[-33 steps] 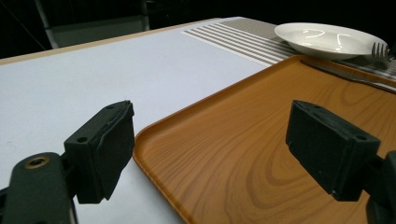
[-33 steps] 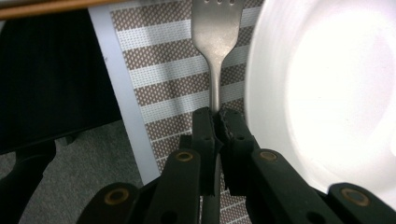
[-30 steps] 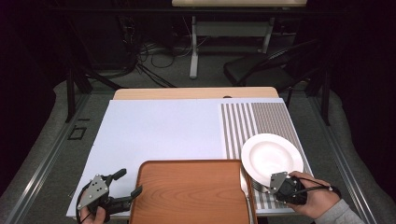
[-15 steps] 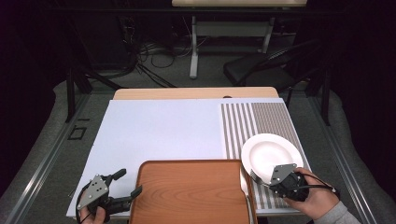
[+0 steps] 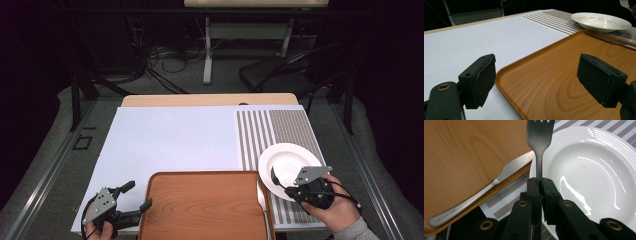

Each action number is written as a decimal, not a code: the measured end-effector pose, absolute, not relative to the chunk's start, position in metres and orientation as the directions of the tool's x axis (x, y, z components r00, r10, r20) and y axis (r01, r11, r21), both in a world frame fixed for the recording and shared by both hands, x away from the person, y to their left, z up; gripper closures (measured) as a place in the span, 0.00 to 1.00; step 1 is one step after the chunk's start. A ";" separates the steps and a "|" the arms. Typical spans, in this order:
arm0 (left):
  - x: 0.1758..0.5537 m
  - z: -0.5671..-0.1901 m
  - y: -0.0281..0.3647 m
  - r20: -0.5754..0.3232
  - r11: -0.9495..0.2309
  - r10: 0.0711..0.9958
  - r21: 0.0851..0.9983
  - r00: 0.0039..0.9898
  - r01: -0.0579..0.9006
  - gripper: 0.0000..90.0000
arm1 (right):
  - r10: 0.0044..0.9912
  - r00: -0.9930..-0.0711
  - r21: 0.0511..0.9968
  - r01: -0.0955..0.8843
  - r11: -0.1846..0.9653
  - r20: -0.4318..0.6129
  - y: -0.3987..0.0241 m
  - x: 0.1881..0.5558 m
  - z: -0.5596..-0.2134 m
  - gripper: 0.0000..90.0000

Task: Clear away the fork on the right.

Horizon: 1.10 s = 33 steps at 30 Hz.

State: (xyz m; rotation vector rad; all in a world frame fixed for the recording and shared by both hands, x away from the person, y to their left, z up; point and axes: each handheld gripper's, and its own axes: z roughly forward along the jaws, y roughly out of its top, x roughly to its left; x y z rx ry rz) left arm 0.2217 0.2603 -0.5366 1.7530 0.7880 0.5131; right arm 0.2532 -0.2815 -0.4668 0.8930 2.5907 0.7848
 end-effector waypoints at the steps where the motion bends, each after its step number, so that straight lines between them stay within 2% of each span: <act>1: 0.222 -0.537 0.260 -0.043 -0.185 0.726 0.949 0.687 0.255 0.18 | 0.640 -0.764 0.588 0.481 0.651 -0.083 -0.282 0.254 -0.466 0.95; 16: 0.222 -0.537 0.261 -0.043 -0.184 0.728 0.949 0.684 0.256 0.18 | 0.688 -0.722 0.720 0.516 0.464 0.074 -0.286 0.253 -0.460 0.95; 26: 0.221 -0.536 0.261 -0.042 -0.185 0.727 0.949 0.685 0.254 0.18 | 0.661 -0.747 0.737 0.487 0.468 0.073 -0.263 0.247 -0.458 0.95; 33: 0.221 -0.536 0.261 -0.042 -0.185 0.727 0.949 0.685 0.254 0.18 | 0.624 -0.780 0.732 0.451 0.511 0.044 -0.240 0.241 -0.460 0.95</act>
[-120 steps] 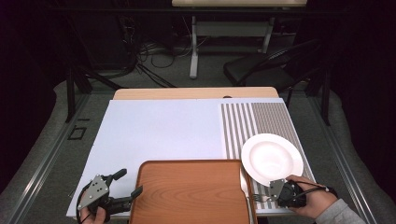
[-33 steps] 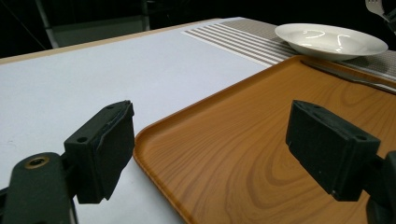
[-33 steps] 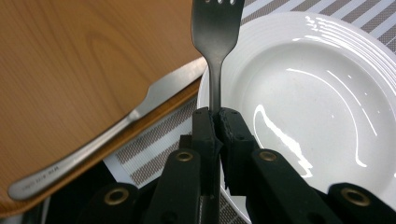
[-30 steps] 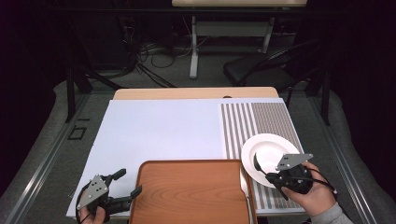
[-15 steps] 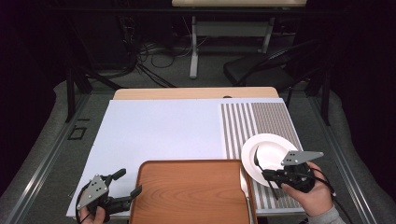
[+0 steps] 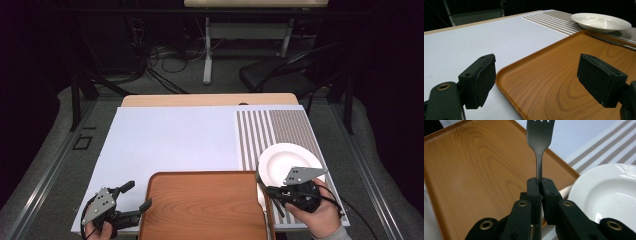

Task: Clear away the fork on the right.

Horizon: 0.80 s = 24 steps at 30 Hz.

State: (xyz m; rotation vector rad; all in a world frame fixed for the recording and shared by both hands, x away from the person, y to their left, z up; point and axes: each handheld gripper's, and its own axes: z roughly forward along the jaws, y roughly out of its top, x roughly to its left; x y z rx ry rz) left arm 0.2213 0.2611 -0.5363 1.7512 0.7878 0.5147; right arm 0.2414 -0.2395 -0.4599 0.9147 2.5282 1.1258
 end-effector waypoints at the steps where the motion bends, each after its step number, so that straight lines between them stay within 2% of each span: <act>1: 0.221 -0.536 0.261 -0.042 -0.184 0.727 0.949 0.685 0.254 0.18 | 0.618 -0.785 0.732 0.444 0.517 0.040 -0.236 0.241 -0.460 0.95; 10: 0.221 -0.536 0.261 -0.043 -0.180 0.727 0.951 0.685 0.251 0.18 | 0.578 -0.815 0.721 0.420 0.551 0.033 -0.212 0.238 -0.465 0.95; 24: 0.221 -0.536 0.262 -0.042 -0.181 0.726 0.951 0.687 0.249 0.18 | 0.522 -0.852 0.665 0.360 0.654 -0.052 -0.181 0.228 -0.477 0.95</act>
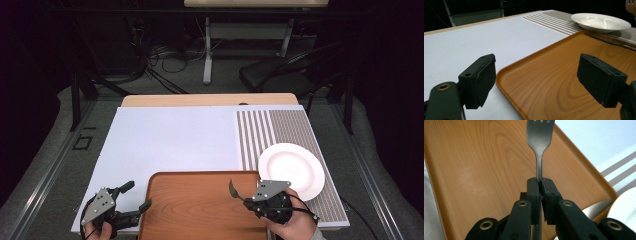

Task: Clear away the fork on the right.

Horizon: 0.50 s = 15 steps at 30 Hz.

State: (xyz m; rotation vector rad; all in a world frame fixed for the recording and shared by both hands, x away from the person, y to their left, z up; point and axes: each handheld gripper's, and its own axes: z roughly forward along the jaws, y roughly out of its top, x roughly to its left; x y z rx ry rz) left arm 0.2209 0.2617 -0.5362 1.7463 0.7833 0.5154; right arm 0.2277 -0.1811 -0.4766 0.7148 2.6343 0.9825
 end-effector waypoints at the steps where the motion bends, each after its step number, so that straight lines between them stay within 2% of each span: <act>1: 0.221 -0.536 0.262 -0.042 -0.181 0.727 0.951 0.685 0.250 0.18 | 0.518 -0.854 0.666 0.360 0.654 -0.047 -0.180 0.228 -0.478 0.95; 15: 0.221 -0.536 0.261 -0.037 -0.188 0.723 0.950 0.690 0.248 0.18 | 0.491 -0.869 0.612 0.355 0.707 -0.064 -0.162 0.227 -0.495 0.95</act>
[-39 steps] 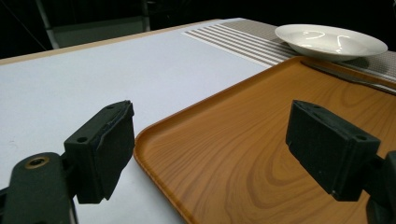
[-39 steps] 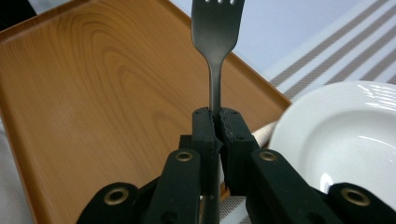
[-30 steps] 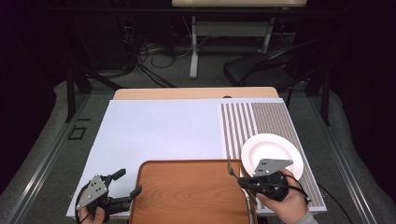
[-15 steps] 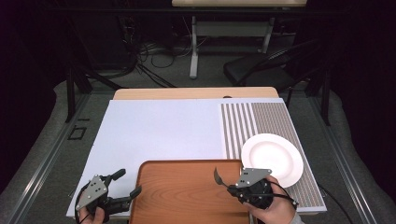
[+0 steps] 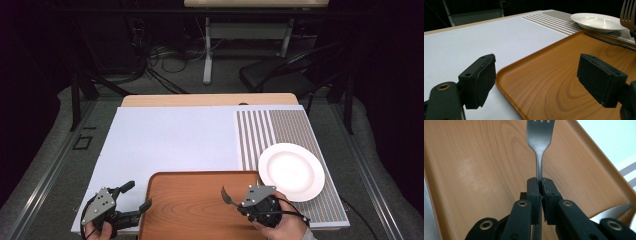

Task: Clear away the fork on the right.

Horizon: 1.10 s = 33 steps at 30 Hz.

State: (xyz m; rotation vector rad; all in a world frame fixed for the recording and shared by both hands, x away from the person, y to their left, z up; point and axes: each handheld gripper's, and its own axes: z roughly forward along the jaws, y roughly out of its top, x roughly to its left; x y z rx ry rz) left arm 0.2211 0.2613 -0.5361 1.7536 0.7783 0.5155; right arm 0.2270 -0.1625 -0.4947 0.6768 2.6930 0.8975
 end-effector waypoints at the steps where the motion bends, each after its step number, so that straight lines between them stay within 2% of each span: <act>1: 0.221 -0.536 0.261 -0.039 -0.186 0.723 0.950 0.689 0.249 0.18 | 0.491 -0.869 0.609 0.356 0.709 -0.064 -0.162 0.228 -0.496 0.95; 33: 0.221 -0.536 0.262 -0.044 -0.185 0.721 0.950 0.691 0.253 0.18 | 0.452 -0.891 0.512 0.366 0.777 -0.048 -0.139 0.234 -0.534 0.94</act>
